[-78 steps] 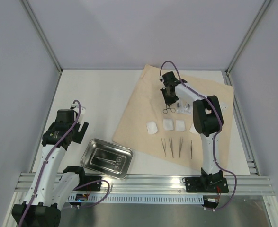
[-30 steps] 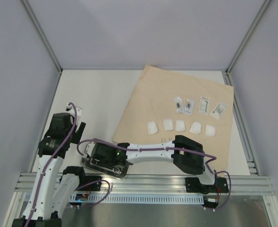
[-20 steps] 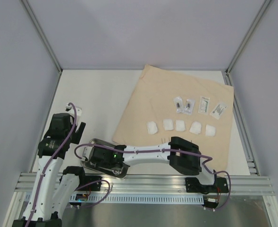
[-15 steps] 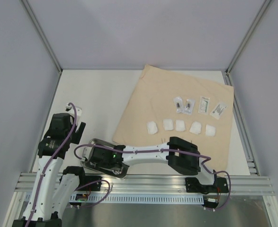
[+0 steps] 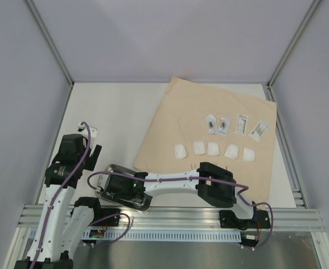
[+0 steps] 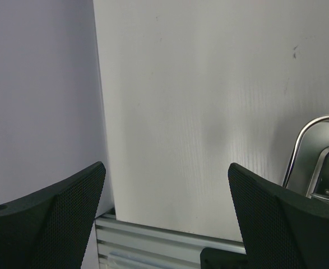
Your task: Prepare the surgical pack
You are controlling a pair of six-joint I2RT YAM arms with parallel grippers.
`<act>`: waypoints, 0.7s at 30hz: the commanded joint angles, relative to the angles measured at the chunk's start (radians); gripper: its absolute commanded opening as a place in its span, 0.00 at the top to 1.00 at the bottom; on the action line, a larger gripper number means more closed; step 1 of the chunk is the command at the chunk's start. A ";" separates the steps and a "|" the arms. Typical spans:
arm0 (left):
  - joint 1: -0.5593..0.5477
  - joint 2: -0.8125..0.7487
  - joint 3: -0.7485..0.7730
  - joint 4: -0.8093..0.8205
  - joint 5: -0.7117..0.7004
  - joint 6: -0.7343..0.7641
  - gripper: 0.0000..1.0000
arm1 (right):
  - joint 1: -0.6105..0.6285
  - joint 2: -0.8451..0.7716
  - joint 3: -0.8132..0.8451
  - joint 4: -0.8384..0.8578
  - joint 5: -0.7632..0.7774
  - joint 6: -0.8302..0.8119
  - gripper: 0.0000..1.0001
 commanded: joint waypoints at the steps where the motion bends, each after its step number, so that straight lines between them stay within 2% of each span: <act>1: 0.008 -0.003 0.008 0.011 0.011 -0.009 0.00 | 0.002 -0.024 0.046 -0.008 0.005 -0.013 0.85; 4: 0.008 -0.001 0.008 0.011 0.013 -0.009 0.00 | 0.001 -0.045 0.047 -0.004 0.012 -0.016 0.81; 10: 0.008 -0.003 0.010 0.008 0.013 -0.009 0.00 | -0.024 -0.125 0.030 0.005 0.025 0.021 0.79; 16: 0.008 -0.003 0.010 0.006 0.013 -0.009 0.00 | -0.158 -0.356 -0.132 0.029 0.037 0.203 0.80; 21: 0.008 -0.004 0.010 0.005 0.019 -0.008 0.00 | -0.324 -0.485 -0.276 -0.072 0.060 0.347 0.78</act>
